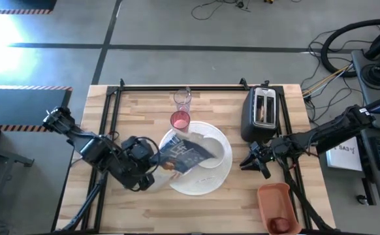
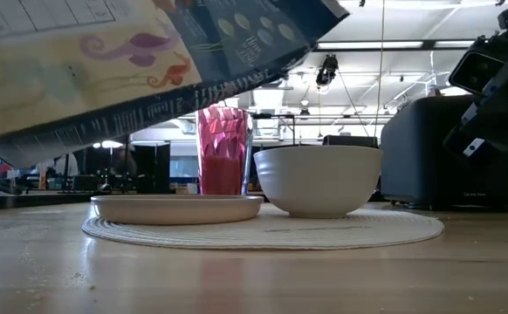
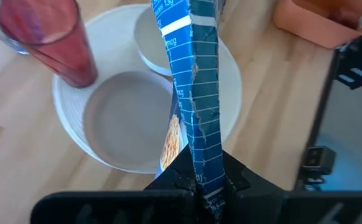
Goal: Arrange a breakfast setting
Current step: Pour the cereal from the cereal box into the white bowl
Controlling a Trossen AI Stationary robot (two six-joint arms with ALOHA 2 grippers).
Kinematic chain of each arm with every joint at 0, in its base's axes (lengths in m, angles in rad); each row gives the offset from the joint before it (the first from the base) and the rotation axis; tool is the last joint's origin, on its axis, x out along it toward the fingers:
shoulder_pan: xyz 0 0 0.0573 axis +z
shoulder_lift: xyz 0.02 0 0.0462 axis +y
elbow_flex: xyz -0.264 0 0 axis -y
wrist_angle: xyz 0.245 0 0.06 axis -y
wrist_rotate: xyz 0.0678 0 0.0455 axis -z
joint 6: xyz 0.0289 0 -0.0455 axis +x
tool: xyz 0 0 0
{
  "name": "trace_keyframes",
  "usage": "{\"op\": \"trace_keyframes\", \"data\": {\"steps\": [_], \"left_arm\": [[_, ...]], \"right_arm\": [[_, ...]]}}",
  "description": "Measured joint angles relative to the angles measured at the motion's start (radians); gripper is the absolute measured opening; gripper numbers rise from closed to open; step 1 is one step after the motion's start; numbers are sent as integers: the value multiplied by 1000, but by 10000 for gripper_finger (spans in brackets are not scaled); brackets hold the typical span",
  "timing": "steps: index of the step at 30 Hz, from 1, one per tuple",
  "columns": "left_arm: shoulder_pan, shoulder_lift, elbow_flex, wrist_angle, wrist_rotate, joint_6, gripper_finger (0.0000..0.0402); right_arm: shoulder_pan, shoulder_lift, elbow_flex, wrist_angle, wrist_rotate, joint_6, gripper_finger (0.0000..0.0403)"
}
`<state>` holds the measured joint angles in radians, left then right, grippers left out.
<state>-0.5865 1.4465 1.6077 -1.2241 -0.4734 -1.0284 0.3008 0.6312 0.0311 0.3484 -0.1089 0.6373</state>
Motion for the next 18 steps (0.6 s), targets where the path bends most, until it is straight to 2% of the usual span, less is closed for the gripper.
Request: {"op": "trace_keyframes", "data": {"steps": [9,18], "left_arm": [[120,-2,0,106,189,1,0],[217,-2,1,115,360,-26,0]], "right_arm": [[0,0,0,0,0,-1,95],[0,0,0,0,0,-1,95]]}}
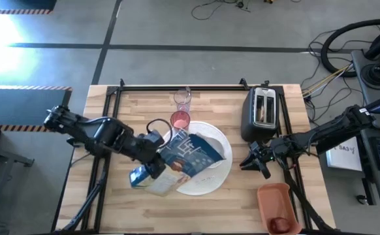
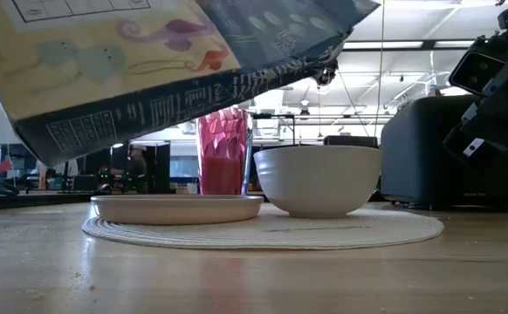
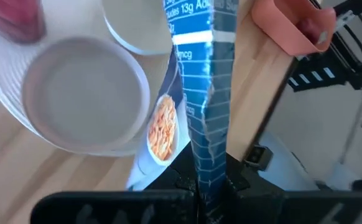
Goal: Arrange a breakfast setting
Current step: Pour the cereal from the cereal box into the white bowl
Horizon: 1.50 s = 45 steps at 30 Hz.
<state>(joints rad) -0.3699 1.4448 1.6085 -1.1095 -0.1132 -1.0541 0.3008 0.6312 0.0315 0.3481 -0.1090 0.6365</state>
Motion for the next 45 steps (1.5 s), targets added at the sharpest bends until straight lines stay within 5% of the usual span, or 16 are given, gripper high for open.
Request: {"op": "trace_keyframes", "data": {"steps": [22,32,45], "left_arm": [[156,-16,3,8,255,-116,0],[178,5,3,-8,280,-118,0],[248,40,1,-52,491,-245,0]], "right_arm": [[0,0,0,0,0,0,95],[0,0,0,0,0,0,95],[0,0,1,0,0,0,95]]}}
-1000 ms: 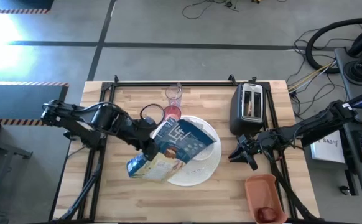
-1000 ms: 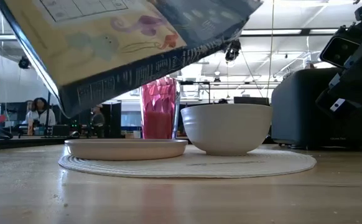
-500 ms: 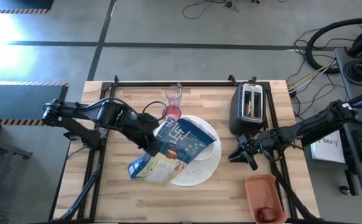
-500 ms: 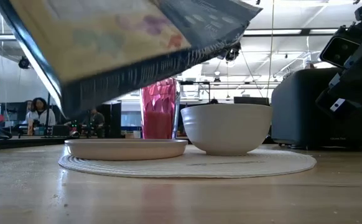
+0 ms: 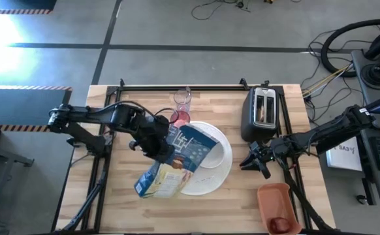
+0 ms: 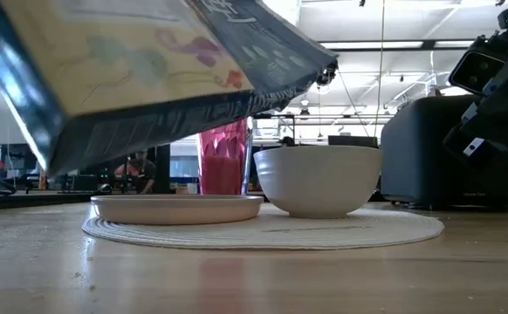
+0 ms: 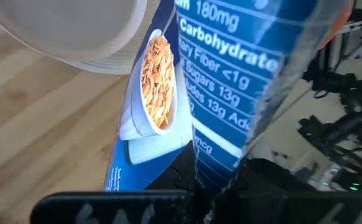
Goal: Arrange a breakfast setting
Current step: Pour the cereal from the cereal box into the white bowl
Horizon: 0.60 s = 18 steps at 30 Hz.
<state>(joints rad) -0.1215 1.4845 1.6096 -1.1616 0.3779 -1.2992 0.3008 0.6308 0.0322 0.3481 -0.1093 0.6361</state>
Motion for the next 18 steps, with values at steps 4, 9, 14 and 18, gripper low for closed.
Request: {"op": "trace_keyframes", "data": {"steps": [4,9,14,18], "left_arm": [[38,0,0,3,84,-45,0],[83,0,0,28,202,-98,0],[107,1,0,60,296,-118,0],[129,1,0,67,366,-163,0]], "right_arm": [[0,0,0,0,0,0,95],[0,0,0,0,0,0,95],[0,0,0,0,0,0,95],[0,0,0,0,0,0,95]]}}
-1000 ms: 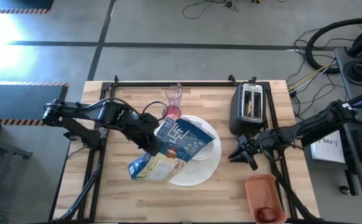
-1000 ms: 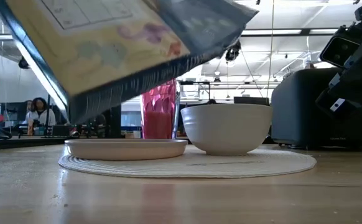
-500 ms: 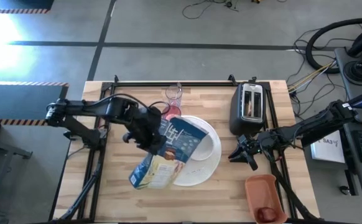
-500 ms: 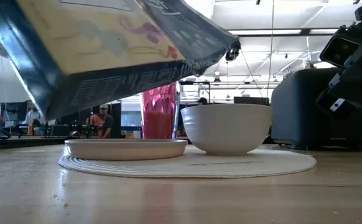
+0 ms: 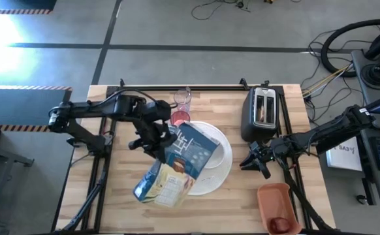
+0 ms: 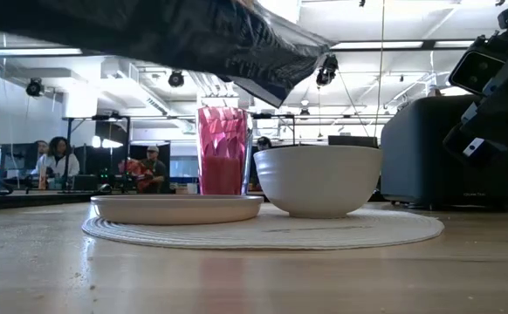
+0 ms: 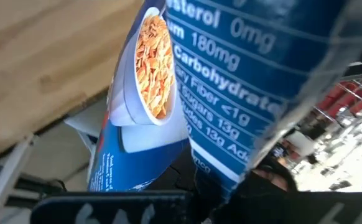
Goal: Arrange a breakfast setting
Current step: Pour the cereal from the cereal box into the white bowl
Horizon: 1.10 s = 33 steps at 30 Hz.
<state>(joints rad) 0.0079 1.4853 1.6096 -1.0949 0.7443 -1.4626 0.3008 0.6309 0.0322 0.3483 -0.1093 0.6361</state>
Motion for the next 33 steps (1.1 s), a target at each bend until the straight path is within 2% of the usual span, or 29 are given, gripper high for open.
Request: {"op": "trace_keyframes", "data": {"steps": [10,20,33], "left_arm": [[32,7,-1,1,71,-68,0],[71,79,-1,5,171,-42,0],[103,81,-1,5,257,-81,0]], "right_arm": [[0,0,0,0,0,0,95],[0,0,0,0,0,0,95],[0,0,0,0,0,0,95]]}}
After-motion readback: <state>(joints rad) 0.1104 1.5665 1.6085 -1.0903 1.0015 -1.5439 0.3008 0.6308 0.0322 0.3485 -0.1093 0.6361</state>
